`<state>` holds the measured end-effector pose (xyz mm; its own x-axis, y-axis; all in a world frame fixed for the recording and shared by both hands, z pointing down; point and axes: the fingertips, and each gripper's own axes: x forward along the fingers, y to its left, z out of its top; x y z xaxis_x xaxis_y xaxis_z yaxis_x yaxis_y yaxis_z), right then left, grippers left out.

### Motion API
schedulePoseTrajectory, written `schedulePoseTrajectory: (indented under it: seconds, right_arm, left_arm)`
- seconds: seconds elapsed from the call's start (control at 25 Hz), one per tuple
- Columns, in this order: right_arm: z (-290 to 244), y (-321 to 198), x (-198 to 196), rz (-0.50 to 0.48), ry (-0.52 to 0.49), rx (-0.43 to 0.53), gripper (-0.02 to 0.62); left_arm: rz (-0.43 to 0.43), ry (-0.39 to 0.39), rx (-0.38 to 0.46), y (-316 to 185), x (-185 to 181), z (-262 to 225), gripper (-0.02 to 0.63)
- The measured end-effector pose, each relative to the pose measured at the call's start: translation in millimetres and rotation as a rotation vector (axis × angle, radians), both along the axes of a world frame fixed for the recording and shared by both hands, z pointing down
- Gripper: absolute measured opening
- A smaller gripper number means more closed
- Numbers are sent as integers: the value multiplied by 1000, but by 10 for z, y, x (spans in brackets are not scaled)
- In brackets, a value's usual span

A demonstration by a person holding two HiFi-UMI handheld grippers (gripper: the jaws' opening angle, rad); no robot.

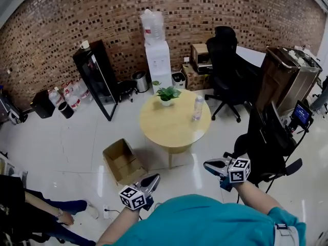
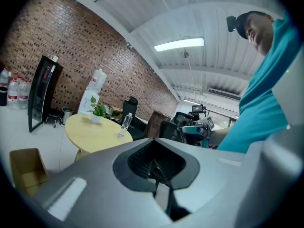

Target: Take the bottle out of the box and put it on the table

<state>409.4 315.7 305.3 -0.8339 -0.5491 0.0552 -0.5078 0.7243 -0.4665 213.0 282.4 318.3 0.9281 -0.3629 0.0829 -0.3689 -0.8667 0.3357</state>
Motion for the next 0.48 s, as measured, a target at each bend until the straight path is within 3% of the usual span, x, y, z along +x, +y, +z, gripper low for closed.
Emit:
schedulePoseTrajectory:
  seconds: [0.2, 0.48]
  right_arm:
    - [-86, 369, 187, -14, -21, -15, 0]
    - [-355, 437, 90, 17, 45, 102, 0]
  left_arm:
    - [-12, -13, 5, 455, 211, -198, 0]
    - [-11, -14, 45, 572, 75, -412, 0]
